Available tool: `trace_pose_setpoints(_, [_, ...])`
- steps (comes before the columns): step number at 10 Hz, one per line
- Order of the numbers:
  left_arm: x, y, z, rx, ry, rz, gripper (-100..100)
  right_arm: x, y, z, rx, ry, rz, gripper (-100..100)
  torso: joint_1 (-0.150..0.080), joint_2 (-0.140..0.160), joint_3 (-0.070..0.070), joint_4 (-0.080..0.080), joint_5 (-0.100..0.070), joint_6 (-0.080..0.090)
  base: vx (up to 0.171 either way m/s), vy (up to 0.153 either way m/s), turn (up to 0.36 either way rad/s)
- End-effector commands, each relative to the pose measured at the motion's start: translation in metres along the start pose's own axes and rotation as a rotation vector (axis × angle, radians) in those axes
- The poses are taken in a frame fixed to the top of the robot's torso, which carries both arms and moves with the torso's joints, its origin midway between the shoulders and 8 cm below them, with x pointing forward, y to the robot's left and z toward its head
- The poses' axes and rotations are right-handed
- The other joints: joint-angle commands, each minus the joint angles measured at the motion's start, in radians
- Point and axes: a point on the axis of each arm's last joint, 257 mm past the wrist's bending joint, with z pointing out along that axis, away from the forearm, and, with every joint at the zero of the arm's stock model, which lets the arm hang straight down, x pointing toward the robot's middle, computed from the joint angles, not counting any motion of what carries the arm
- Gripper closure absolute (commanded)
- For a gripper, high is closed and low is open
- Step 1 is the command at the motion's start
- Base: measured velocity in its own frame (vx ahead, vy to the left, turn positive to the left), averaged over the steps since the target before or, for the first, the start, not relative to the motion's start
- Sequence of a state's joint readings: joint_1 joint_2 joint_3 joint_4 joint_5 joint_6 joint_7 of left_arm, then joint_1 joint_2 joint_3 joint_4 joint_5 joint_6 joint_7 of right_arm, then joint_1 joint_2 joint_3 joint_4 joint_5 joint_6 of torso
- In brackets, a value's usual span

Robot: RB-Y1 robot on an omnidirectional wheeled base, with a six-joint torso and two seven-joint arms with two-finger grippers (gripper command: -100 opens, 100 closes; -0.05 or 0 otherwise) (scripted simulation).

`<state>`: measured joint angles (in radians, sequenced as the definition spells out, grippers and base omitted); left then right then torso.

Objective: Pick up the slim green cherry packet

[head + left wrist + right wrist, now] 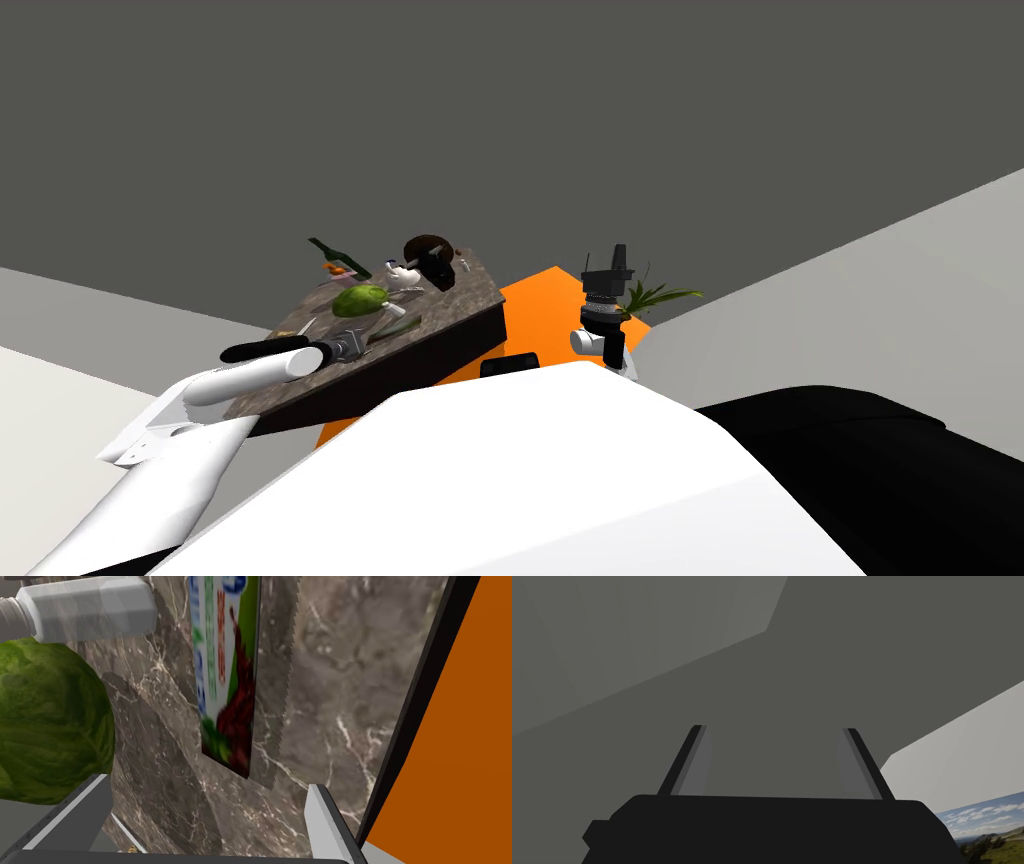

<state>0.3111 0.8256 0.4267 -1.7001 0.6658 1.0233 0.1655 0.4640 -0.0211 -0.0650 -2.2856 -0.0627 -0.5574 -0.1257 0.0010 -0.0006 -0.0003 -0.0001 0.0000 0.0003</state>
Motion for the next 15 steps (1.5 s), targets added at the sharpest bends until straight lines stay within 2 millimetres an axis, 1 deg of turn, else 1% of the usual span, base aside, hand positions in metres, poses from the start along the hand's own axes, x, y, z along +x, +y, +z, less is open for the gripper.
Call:
trace_pose_setpoints(1, [-0.005,0.01,-0.001,-0.049,-0.006,-0.015,-100,0.0,0.0,0.0,0.0,0.0,0.0,0,0.0,0.0,0.0,0.0,0.0,0.0,0.015,0.02,-0.124])
trace_pose_setpoints(2, [-0.005,0.012,-0.001,-0.058,-0.007,-0.015,-100,0.0,0.0,0.0,0.0,0.0,0.0,0,0.0,0.0,0.0,0.0,0.0,-0.002,0.006,0.013,0.043])
trace_pose_setpoints(3, [-0.011,0.017,-0.001,-0.101,-0.008,-0.046,-100,0.0,0.0,0.0,0.0,0.0,0.0,0,0.0,0.001,0.0,0.0,0.0,-0.002,0.005,0.016,-0.224])
trace_pose_setpoints(4, [-0.012,0.023,-0.002,-0.124,-0.012,-0.046,-100,0.0,0.0,0.0,0.0,0.0,0.0,0,0.0,0.001,0.0,0.0,0.0,0.0,0.009,0.028,-0.135])
trace_pose_setpoints(5, [-0.016,0.024,-0.002,-0.153,-0.01,-0.077,-100,0.0,0.0,0.0,0.0,0.0,0.0,0,0.001,0.001,0.0,0.0,0.0,-0.002,0.014,0.032,-0.21])
trace_pose_setpoints(7, [-0.017,0.034,-0.003,-0.194,-0.016,-0.076,-100,0.0,0.0,0.0,0.0,0.0,0.0,0,0.001,0.0,0.0,0.0,0.0,-0.002,0.011,0.025,-0.042])
trace_pose_setpoints(10, [-0.024,0.048,-0.007,-0.289,-0.013,-0.136,-100,0.0,0.0,0.0,0.0,0.0,0.0,0,0.001,0.0,0.0,0.0,0.0,-0.002,0.012,0.028,-0.187])
trace_pose_setpoints(15, [-0.027,0.075,-0.018,-0.434,-0.013,-0.188,-100,0.0,0.0,0.0,0.0,0.0,0.0,0,0.002,0.001,0.0,0.0,0.001,-0.001,0.005,0.039,-0.127])
